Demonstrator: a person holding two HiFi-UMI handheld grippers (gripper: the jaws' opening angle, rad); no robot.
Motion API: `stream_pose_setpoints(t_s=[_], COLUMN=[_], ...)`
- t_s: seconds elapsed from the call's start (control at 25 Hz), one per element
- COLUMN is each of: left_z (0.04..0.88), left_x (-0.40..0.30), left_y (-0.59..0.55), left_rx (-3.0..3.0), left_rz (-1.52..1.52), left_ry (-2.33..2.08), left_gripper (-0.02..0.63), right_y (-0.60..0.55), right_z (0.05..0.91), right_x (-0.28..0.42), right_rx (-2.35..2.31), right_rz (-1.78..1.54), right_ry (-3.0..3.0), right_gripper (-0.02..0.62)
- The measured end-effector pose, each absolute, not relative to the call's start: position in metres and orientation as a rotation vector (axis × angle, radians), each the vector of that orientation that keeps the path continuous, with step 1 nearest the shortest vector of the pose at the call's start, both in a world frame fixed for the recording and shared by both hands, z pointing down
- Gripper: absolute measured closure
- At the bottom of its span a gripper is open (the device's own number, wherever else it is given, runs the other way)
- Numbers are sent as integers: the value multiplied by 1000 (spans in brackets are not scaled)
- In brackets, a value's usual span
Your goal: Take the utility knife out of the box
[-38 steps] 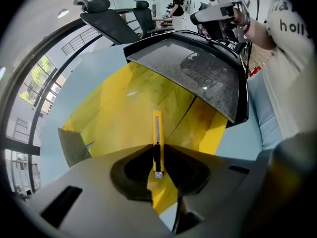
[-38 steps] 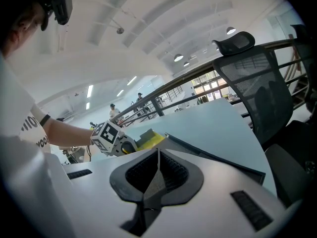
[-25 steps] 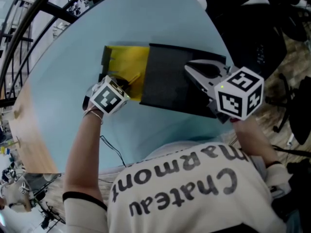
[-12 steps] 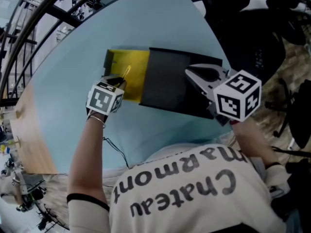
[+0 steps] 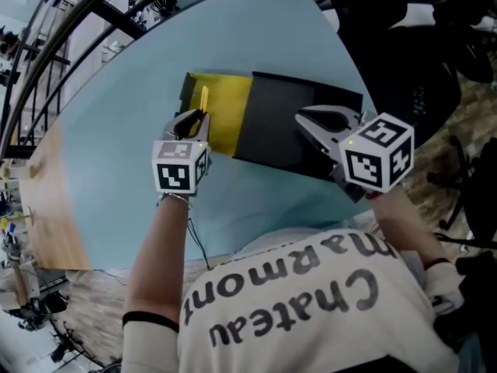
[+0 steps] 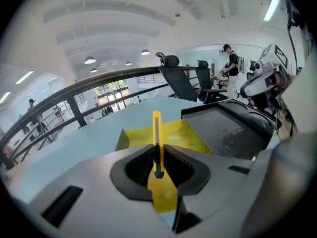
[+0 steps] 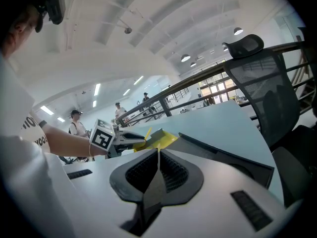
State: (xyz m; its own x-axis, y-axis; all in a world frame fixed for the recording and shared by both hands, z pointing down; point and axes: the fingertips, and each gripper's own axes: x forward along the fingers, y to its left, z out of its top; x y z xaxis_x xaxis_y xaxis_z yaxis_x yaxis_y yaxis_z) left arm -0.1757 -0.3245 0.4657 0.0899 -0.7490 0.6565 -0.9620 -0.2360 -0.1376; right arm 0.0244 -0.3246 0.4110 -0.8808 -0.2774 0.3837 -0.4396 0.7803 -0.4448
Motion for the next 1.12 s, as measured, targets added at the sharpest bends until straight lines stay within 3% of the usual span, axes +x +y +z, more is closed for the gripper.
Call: stream_pose_setpoints(t_s=[0.36,1.12], left_z=[431,415], left_x=[-156,-202], left_y=[-301,-76], left_rx=[2115,2006], left_rz=[382,157], left_ry=[-1778,-1677], left_gripper=[543,543], right_y=[-296,-138], right_z=[394,377], right_x=[34,-84], right_rx=[609,407], right_rz=[692,572], right_ry=[-2668,-2665], right_gripper=[557,557])
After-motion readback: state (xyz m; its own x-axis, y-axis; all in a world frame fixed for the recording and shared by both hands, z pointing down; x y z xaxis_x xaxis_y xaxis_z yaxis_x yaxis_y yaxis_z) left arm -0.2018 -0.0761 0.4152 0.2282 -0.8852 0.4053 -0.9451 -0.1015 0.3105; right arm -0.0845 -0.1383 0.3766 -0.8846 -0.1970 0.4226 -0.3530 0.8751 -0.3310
